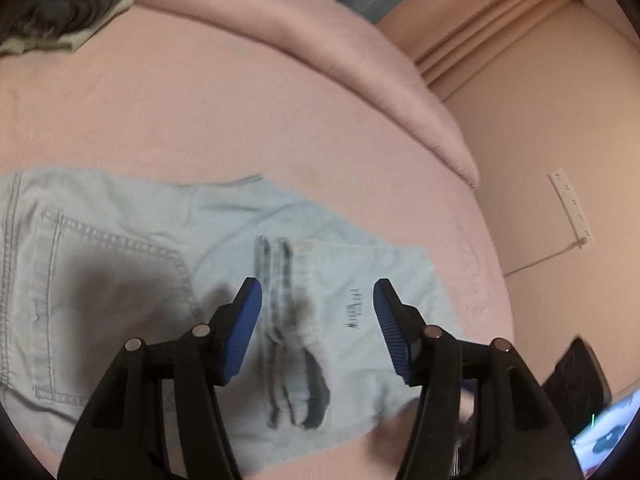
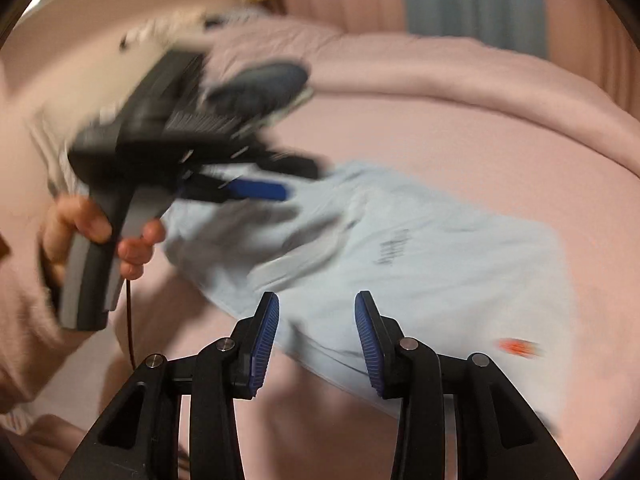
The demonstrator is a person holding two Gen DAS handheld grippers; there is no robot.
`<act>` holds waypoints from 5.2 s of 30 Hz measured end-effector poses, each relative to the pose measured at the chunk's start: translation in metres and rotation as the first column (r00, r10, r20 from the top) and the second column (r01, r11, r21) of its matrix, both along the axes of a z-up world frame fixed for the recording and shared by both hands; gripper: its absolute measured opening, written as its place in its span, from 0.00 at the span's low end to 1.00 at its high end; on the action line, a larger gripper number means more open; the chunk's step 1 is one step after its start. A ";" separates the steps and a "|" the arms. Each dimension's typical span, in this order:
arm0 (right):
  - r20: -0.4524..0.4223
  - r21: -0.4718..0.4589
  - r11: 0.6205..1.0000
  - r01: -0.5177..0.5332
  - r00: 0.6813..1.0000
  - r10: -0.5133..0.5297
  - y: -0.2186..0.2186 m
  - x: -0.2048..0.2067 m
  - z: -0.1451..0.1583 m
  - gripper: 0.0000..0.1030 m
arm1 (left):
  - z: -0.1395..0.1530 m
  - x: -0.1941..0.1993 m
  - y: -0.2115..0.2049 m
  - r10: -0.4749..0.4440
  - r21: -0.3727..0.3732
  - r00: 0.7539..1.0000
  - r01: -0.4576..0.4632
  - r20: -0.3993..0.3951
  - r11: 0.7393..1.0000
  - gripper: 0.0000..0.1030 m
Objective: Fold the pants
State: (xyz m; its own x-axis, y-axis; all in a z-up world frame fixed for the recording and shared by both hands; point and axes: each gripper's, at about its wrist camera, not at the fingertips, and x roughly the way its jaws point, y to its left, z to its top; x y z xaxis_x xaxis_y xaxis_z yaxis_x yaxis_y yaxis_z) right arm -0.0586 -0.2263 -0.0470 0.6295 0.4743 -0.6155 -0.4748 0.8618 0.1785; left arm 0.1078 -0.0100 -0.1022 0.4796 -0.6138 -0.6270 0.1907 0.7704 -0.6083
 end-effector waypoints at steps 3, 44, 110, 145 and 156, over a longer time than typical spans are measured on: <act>0.006 0.013 0.993 0.114 0.994 -0.114 -0.043 0.002 0.010 0.39 | 0.007 -0.005 -0.021 -0.063 -0.044 0.998 0.064 0.024 0.997 0.56; -0.175 -0.205 0.959 0.194 0.957 -0.231 -0.015 0.116 -0.017 0.27 | -0.037 -0.059 -0.017 -0.112 0.071 0.993 0.114 -0.030 0.991 0.49; -0.299 -0.205 0.971 -0.126 0.952 0.060 0.196 0.145 -0.041 0.22 | -0.017 -0.119 0.179 0.522 -0.168 0.853 -0.512 0.019 0.842 0.19; -0.470 0.551 0.784 0.284 0.883 0.010 -0.039 0.058 -0.061 0.41 | 0.055 -0.089 -0.042 -0.024 0.118 0.970 -0.005 0.243 0.993 0.19; -0.556 0.767 0.446 0.462 0.825 0.101 -0.104 0.057 -0.088 0.62 | 0.011 -0.073 -0.099 -0.243 0.310 0.960 0.191 0.137 0.931 0.30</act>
State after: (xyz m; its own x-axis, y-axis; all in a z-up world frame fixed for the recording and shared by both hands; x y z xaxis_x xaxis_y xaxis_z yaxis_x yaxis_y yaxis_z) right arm -0.0017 -0.3300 -0.1346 0.5383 0.8225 -0.1835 0.0640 0.1772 0.9821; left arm 0.0348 -0.1094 -0.0916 0.4702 -0.5181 -0.7145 0.4535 0.8363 -0.3080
